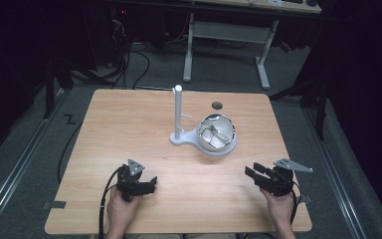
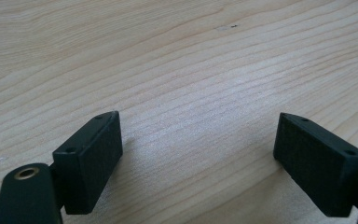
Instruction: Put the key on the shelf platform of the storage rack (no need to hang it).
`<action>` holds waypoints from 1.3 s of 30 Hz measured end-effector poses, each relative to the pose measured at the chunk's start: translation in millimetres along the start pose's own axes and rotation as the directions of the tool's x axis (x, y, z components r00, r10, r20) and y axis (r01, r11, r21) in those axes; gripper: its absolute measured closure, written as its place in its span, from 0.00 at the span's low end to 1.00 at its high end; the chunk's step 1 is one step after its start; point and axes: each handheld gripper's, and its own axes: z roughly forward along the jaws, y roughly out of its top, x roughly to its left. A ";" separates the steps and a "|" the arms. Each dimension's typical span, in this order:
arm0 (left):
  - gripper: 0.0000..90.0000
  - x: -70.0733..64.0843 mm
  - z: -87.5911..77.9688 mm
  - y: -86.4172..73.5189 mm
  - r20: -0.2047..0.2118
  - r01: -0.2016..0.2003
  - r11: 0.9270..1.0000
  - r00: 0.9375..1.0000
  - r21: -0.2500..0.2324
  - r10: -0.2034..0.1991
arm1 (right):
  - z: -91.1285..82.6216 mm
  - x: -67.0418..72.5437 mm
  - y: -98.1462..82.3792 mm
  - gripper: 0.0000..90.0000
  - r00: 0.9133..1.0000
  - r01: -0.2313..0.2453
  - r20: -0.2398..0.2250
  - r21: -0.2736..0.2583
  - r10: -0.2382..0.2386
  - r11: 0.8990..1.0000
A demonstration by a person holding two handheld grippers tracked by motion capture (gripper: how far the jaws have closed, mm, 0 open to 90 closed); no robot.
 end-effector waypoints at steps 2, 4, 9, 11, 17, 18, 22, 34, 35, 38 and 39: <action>0.18 0.0 0.0 0.0 0.000 0.000 1.000 1.000 0.000 0.000 | 1.2 0.6 -0.8 0.59 1.000 -0.003 -0.003 0.002 0.003 1.000; 0.18 0.0 0.0 0.0 0.000 0.000 1.000 1.000 0.000 0.000 | 2.7 1.2 -1.5 0.59 1.000 -0.002 -0.005 0.006 0.002 1.000; 0.18 0.0 0.0 0.0 0.000 0.000 1.000 1.000 0.000 0.000 | 7.1 2.5 -3.6 0.59 1.000 -0.001 -0.010 0.013 0.001 1.000; 0.18 0.0 0.0 0.0 0.000 0.000 1.000 1.000 0.000 0.000 | 9.1 3.4 -4.6 0.59 1.000 0.001 -0.009 0.019 -0.001 1.000; 0.17 0.0 0.0 0.0 0.000 0.000 1.000 1.000 0.000 0.000 | 14.8 3.9 -7.7 0.59 1.000 0.002 -0.011 0.027 -0.002 1.000; 0.17 0.0 0.0 0.0 0.000 0.000 1.000 1.000 0.000 0.000 | 15.9 4.0 -8.5 0.59 1.000 0.000 -0.012 0.029 0.000 1.000; 0.18 0.0 0.0 0.0 0.000 0.000 1.000 1.000 0.000 0.000 | 19.5 4.8 -11.2 0.59 1.000 0.003 -0.010 0.036 -0.002 0.999; 0.18 -0.1 0.0 0.0 0.000 0.000 1.000 1.000 0.000 0.000 | 31.1 7.4 -19.1 0.59 1.000 0.006 -0.026 0.055 -0.004 0.998; 0.18 0.0 -0.1 0.1 0.001 0.000 1.000 1.000 0.001 0.000 | 31.8 7.9 -19.8 0.59 1.000 -0.002 -0.023 0.060 0.004 0.998; 0.18 0.0 -0.1 0.1 0.001 0.000 1.000 1.000 0.001 0.000 | 34.6 8.5 -21.5 0.58 1.000 0.008 -0.014 0.066 -0.007 0.998; 0.18 0.0 0.0 0.0 0.000 0.000 1.000 1.000 0.000 0.000 | 35.6 8.8 -21.9 0.58 1.000 0.015 -0.011 0.068 -0.014 0.998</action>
